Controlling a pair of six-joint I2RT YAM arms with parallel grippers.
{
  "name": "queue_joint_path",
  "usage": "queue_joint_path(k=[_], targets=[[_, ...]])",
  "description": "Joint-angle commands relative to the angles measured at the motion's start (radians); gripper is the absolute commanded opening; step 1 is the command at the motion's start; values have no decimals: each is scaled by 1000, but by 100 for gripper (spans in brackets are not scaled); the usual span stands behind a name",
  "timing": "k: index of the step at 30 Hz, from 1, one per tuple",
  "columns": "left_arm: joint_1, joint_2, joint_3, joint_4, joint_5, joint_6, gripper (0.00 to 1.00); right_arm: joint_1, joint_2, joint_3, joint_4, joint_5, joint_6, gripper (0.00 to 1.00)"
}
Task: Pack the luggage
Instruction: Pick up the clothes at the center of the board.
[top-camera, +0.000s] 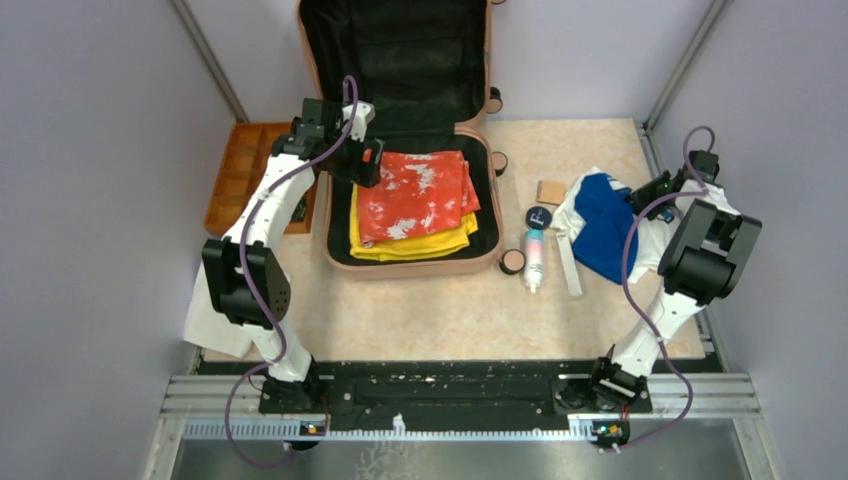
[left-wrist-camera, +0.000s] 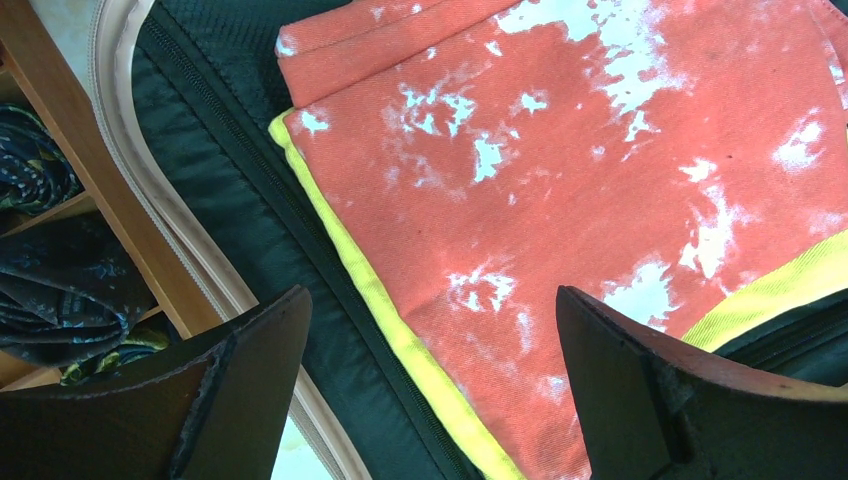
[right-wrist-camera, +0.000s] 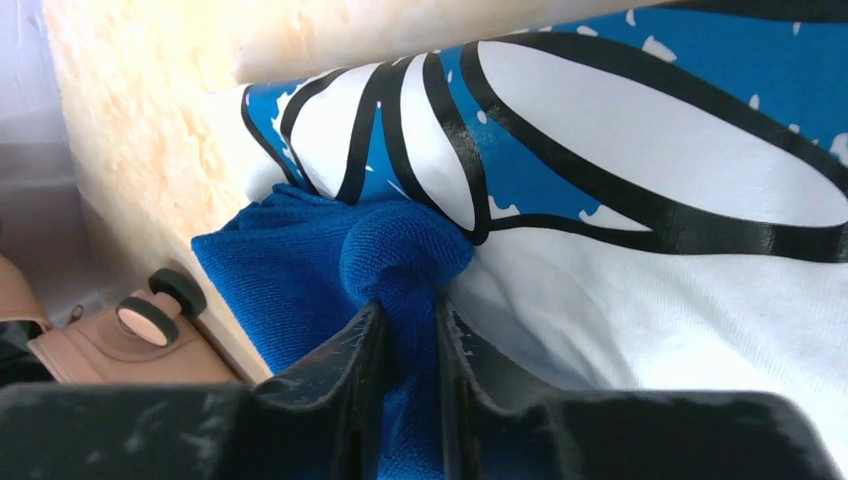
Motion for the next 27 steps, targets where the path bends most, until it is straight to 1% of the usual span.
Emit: queue_joint_path(k=[1, 2, 6, 9, 11, 12, 15, 17, 21, 24, 27], targets=[[0, -24, 15, 16, -9, 4, 99, 11, 13, 42, 41, -24, 5, 9], [0, -22, 17, 15, -11, 4, 99, 10, 1, 34, 53, -27, 16, 0], [0, -20, 22, 9, -13, 7, 99, 13, -112, -33, 177, -82, 75, 0], [0, -18, 36, -2, -1, 2, 99, 35, -190, -37, 260, -167, 115, 0], [0, -14, 51, -14, 12, -2, 99, 74, -236, -14, 280, -222, 127, 0], [0, -13, 58, -20, 17, -6, 99, 116, -260, 8, 277, -247, 122, 0], [2, -16, 74, -25, 20, -14, 99, 235, -287, 103, 218, -273, 95, 0], [5, -16, 90, -31, 31, -25, 99, 325, -289, 153, 211, -294, 108, 0], [11, -17, 125, -44, 27, -49, 99, 528, -237, 301, 216, -322, 156, 0], [29, -31, 146, -34, -32, -95, 99, 682, -159, 484, 185, -340, 176, 0], [87, -49, 171, -19, -35, -136, 99, 810, -41, 763, 77, -372, 148, 0]])
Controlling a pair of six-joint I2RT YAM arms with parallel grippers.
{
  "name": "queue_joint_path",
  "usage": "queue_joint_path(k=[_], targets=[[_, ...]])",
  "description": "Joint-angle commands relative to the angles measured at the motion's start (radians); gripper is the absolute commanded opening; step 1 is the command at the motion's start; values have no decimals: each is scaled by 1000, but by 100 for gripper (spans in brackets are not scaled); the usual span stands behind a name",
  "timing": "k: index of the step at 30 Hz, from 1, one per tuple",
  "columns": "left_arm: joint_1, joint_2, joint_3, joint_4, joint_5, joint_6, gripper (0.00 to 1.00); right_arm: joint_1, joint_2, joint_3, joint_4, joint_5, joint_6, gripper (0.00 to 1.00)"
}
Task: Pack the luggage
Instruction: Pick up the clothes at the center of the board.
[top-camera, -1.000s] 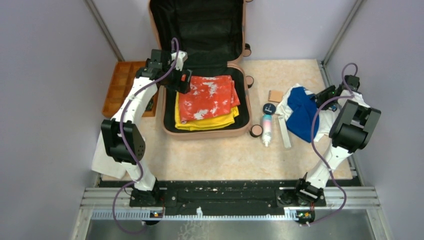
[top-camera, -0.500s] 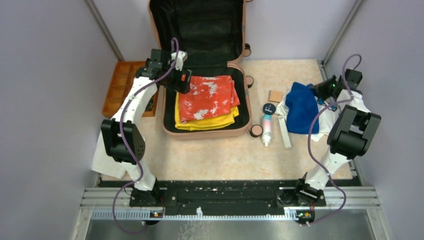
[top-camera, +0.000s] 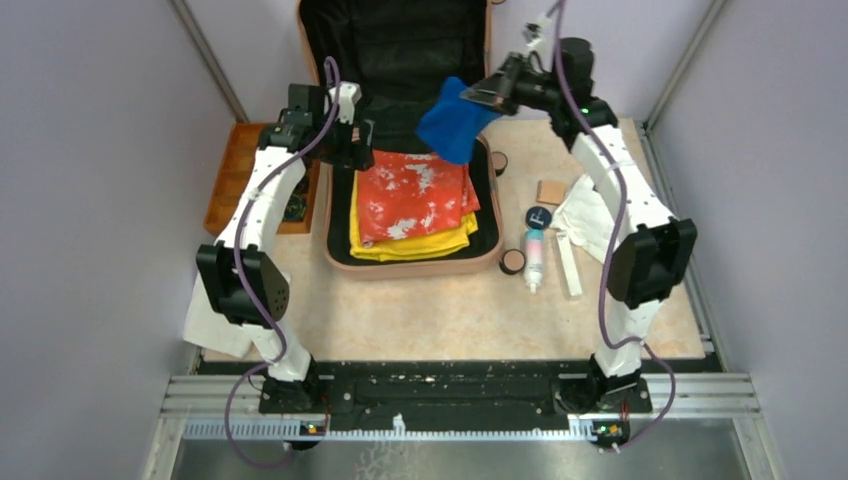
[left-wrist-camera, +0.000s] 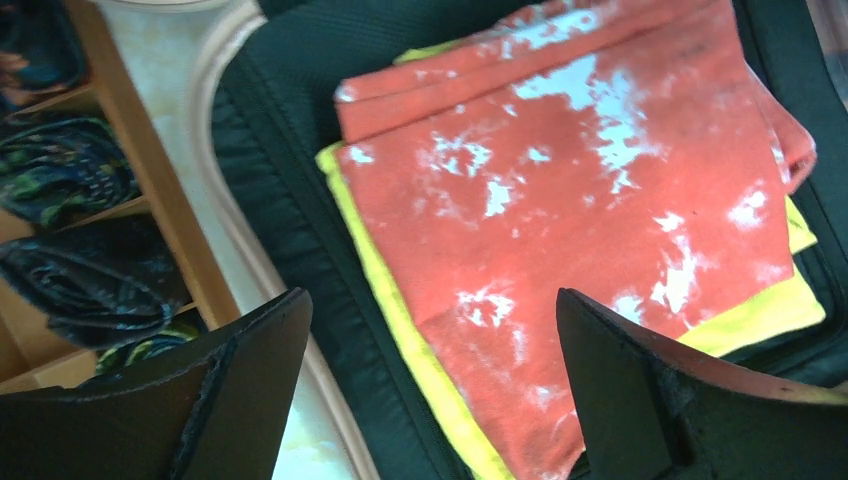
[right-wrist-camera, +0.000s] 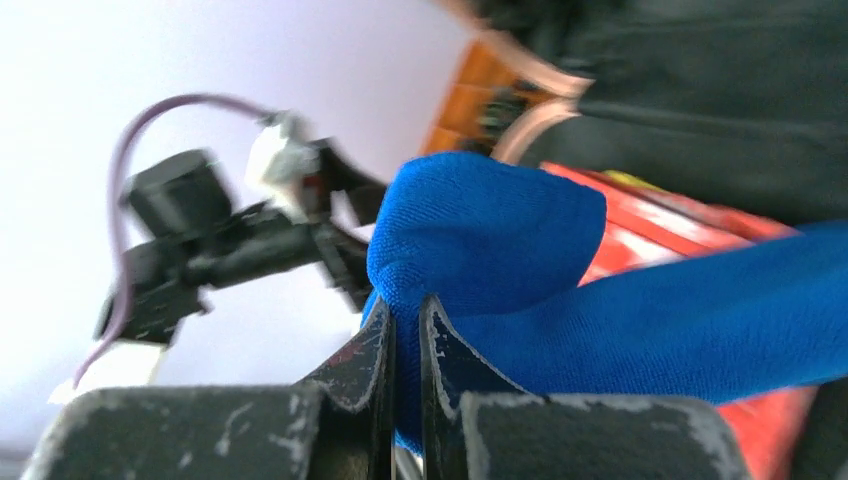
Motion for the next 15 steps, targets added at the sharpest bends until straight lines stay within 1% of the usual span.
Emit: queue_joint_path(k=[1, 3, 5, 7, 9, 11, 13, 15], targets=[[84, -51, 75, 19, -34, -82, 99, 158, 138, 387, -86, -84, 0, 0], [108, -62, 90, 17, -69, -89, 99, 196, 212, 498, -72, -120, 38, 0], [119, -81, 85, 22, -89, -82, 98, 212, 270, 535, -42, -138, 75, 0], [120, -103, 73, 20, -79, -69, 99, 222, 279, 488, 19, -142, 95, 0], [120, -124, 59, 21, -66, -60, 98, 232, 241, 375, 138, -148, 130, 0], [119, -139, 46, 25, -71, -53, 99, 235, 204, 289, 211, -143, 148, 0], [120, -152, 34, 35, -79, -51, 99, 245, 187, 266, 197, -132, 128, 0], [120, -161, 24, 47, -77, -52, 98, 263, 186, 269, 138, -109, 84, 0]])
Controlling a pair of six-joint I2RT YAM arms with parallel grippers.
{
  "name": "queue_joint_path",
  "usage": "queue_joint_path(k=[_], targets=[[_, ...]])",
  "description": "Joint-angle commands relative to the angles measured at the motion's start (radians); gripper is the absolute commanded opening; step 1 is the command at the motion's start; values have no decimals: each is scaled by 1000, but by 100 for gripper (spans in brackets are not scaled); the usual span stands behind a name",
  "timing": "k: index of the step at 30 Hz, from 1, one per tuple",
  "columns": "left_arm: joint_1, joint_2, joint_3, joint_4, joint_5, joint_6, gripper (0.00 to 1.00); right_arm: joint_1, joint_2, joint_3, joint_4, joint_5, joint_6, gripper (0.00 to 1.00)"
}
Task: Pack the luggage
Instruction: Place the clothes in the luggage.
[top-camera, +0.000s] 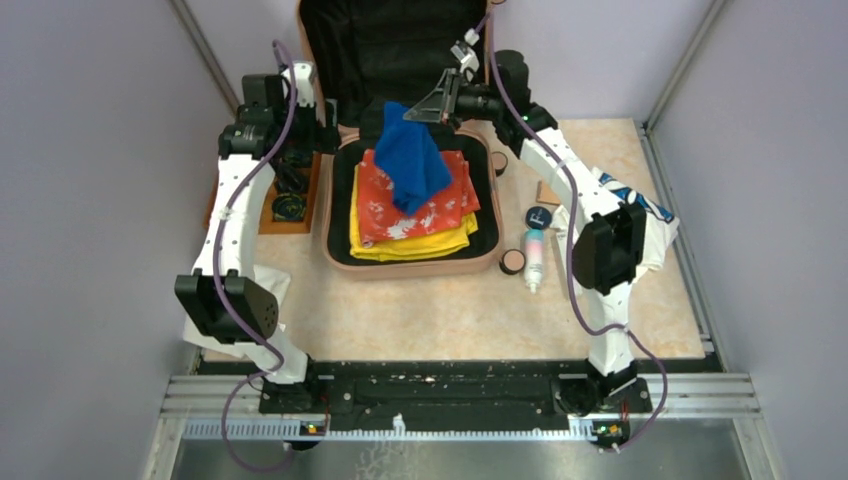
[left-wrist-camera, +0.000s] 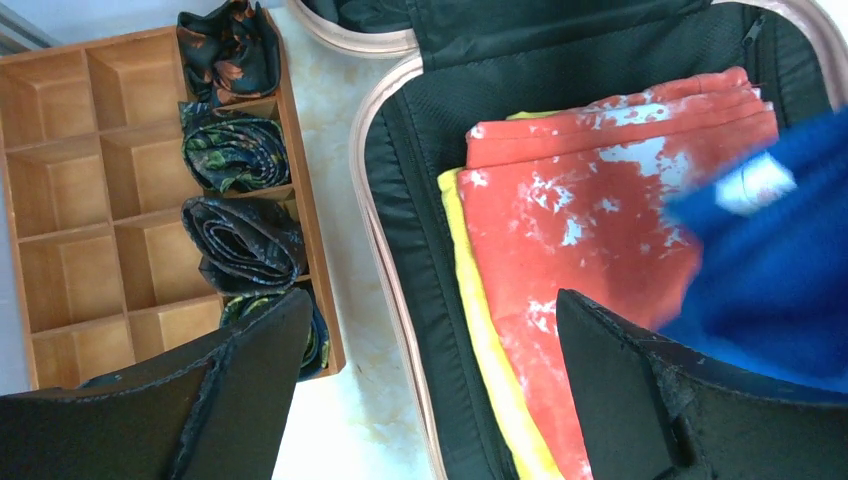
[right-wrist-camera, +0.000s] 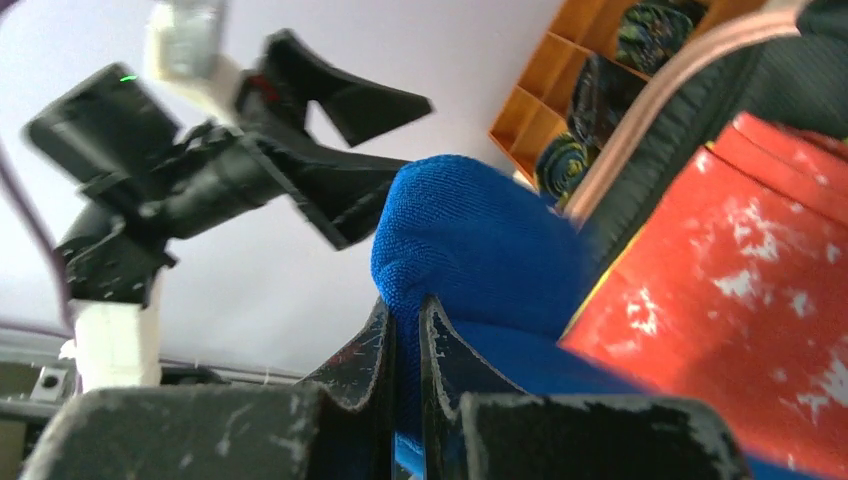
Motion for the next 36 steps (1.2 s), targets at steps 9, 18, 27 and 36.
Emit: queue_joint_path(k=[9, 18, 27, 36], targets=[[-3, -88, -34, 32, 45, 28, 98, 110, -134, -87, -10, 71, -138, 0], [-2, -113, -30, 42, -26, 23, 99, 160, -249, -207, 120, 111, -110, 0], [-2, -89, -34, 47, -45, 32, 99, 150, 71, -42, 116, 214, -121, 0], [-2, -88, -59, 49, -31, 48, 99, 38, 531, 357, 252, 310, 60, 0]])
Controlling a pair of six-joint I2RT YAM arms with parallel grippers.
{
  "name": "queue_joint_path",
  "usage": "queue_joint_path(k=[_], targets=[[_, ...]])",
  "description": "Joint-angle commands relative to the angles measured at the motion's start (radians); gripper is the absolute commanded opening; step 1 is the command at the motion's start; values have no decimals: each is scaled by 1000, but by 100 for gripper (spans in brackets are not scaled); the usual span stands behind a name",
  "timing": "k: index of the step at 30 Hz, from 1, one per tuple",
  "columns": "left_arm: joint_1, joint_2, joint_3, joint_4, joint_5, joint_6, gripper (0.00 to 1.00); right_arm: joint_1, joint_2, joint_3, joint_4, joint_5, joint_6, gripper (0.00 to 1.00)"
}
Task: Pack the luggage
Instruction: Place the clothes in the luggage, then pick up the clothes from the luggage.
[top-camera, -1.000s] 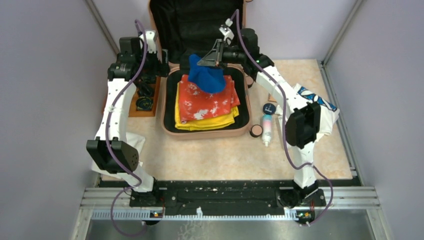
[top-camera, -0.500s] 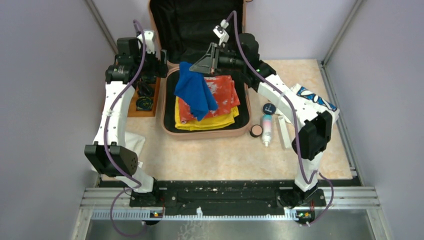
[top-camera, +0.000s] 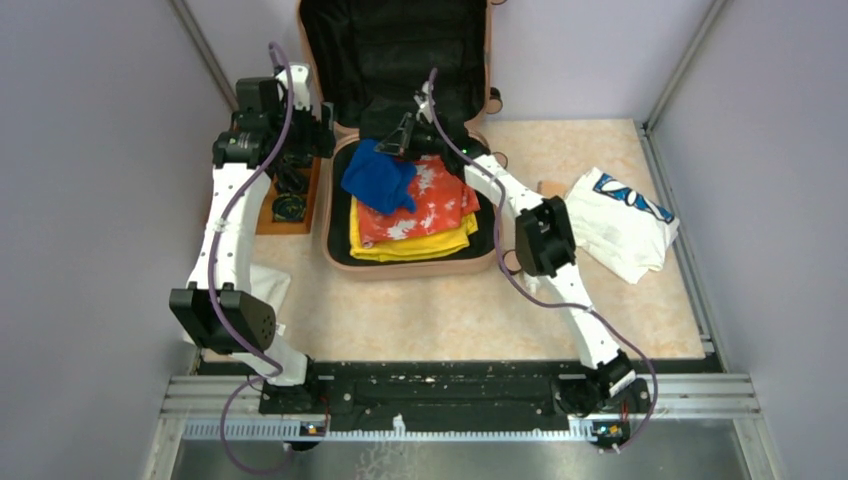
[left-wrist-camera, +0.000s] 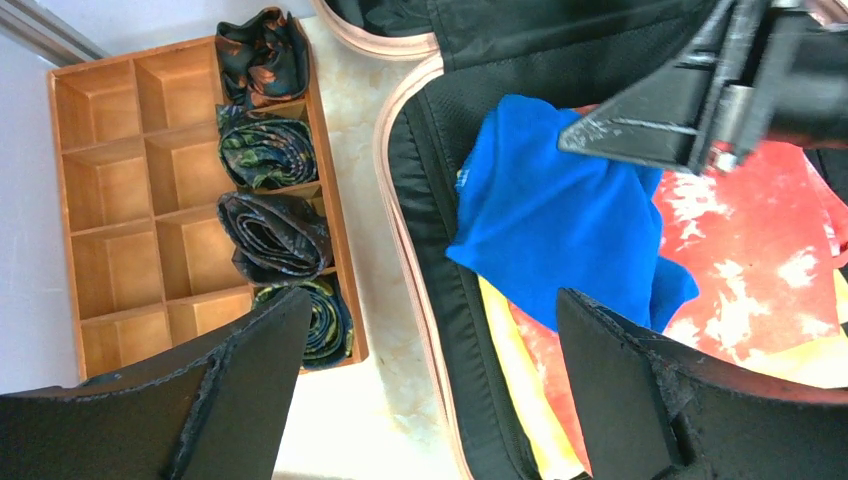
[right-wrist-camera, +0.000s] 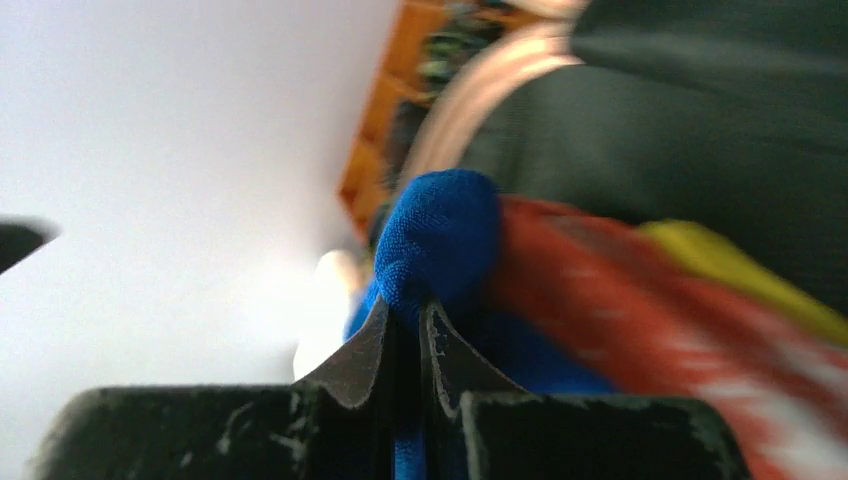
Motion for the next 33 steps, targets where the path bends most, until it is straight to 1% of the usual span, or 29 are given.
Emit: queue_joint_path(k=[1, 2, 3, 4, 5, 6, 7, 8, 9, 10, 11, 13, 14, 15, 18, 20, 22, 24, 25, 26, 27, 28, 29, 33], targets=[[-1, -12, -23, 36, 7, 16, 99, -79, 98, 111, 165, 96, 123, 0], [-1, -14, -26, 37, 11, 17, 99, -81, 114, 130, 166, 116, 121, 0], [-1, -15, -28, 37, 16, 15, 99, -79, 126, 143, 167, 131, 118, 4], [-2, -17, -32, 38, 21, 16, 99, -78, 131, 146, 173, 144, 116, 25], [-2, -19, -35, 42, 22, 16, 99, -76, 135, 143, 182, 151, 112, 41], [-2, -20, -39, 43, 22, 16, 99, -73, 139, 147, 182, 152, 104, 49], [-2, -20, -42, 45, 22, 16, 99, -71, 141, 154, 171, 155, 91, 46], [-2, -21, -45, 48, 21, 15, 99, -70, 140, 158, 159, 153, 77, 40], [-2, -23, -54, 53, 23, 15, 99, -69, 134, 156, 149, 147, 69, 36], [-2, -25, -61, 56, 25, 16, 99, -68, 125, 142, 150, 141, 67, 37], [-2, -25, -69, 58, 25, 17, 99, -69, 112, 129, 149, 136, 69, 43], [-3, -25, -84, 63, 29, 21, 99, -68, 78, 101, 139, 136, 53, 63], [-4, -23, -91, 64, 31, 23, 99, -68, 55, 77, 137, 139, 41, 71], [-5, -23, -98, 61, 36, 26, 99, -69, 16, 49, 127, 145, 23, 75], [-7, -27, -137, 52, 92, 60, 99, -70, -86, -34, 74, 188, -65, 81], [-10, -35, -184, 56, 153, 85, 99, -76, -173, -133, 62, 227, -121, 83], [-17, -34, -222, 54, 198, 105, 99, -81, -277, -257, 89, 265, -172, 85], [-39, -24, -237, 19, 254, 160, 99, -82, -374, -371, 94, 313, -226, 86], [-66, -30, -252, 24, 245, 201, 99, -81, -420, -422, 92, 331, -247, 86], [-93, -47, -279, 58, 199, 256, 99, -81, -465, -480, 94, 345, -267, 87], [-113, -68, -324, 126, 151, 311, 99, -81, -504, -530, 99, 356, -284, 87], [-120, -88, -382, 185, 123, 366, 99, -82, -546, -587, 102, 366, -295, 87], [-122, -93, -408, 236, 105, 421, 99, -83, -583, -640, 108, 373, -305, 87], [-126, -13, -428, 329, 79, 596, 99, -85, -732, -826, 165, 381, -307, 87]])
